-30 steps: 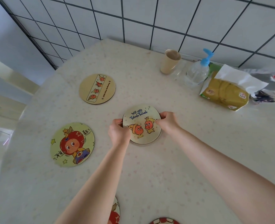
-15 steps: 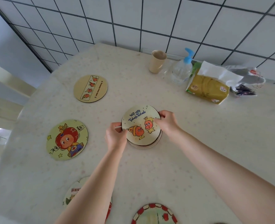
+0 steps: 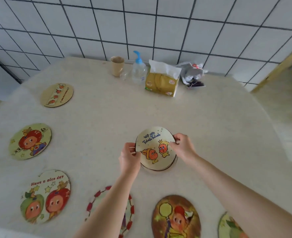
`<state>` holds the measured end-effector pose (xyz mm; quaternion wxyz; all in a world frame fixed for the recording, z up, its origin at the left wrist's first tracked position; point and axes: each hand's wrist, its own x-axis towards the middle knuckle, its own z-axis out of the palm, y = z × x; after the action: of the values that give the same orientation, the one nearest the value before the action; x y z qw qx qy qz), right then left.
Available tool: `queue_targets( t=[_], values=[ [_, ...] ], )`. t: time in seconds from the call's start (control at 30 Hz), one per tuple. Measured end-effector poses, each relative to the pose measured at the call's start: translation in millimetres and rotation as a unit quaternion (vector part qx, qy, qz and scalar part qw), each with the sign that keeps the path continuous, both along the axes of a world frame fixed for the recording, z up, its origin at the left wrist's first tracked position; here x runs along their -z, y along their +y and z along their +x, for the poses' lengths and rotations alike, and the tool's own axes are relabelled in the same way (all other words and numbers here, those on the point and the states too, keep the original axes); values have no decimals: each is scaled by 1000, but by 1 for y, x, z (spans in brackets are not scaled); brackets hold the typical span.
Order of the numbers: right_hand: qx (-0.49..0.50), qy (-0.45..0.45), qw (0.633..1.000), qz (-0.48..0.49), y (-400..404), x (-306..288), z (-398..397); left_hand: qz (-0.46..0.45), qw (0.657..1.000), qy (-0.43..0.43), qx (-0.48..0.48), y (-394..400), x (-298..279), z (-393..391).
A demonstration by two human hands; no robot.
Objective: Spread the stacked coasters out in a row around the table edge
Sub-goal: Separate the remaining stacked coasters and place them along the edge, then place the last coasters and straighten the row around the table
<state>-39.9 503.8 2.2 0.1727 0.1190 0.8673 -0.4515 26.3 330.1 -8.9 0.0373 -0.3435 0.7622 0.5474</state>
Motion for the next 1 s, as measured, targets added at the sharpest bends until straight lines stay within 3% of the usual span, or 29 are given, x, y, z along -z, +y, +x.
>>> queue_targets(
  t=[0.2,0.43,1.0],
  values=[
    [-13,-4,999,34,143,5,56,24,1000,-4,11,134,7,51],
    [33,-17,998,54,252,5,111,12,997,-13,74,236,-1,94],
    [110,-20,992,55,311,-9,114,98,990,-31,98,294,-1,79]
  ],
)
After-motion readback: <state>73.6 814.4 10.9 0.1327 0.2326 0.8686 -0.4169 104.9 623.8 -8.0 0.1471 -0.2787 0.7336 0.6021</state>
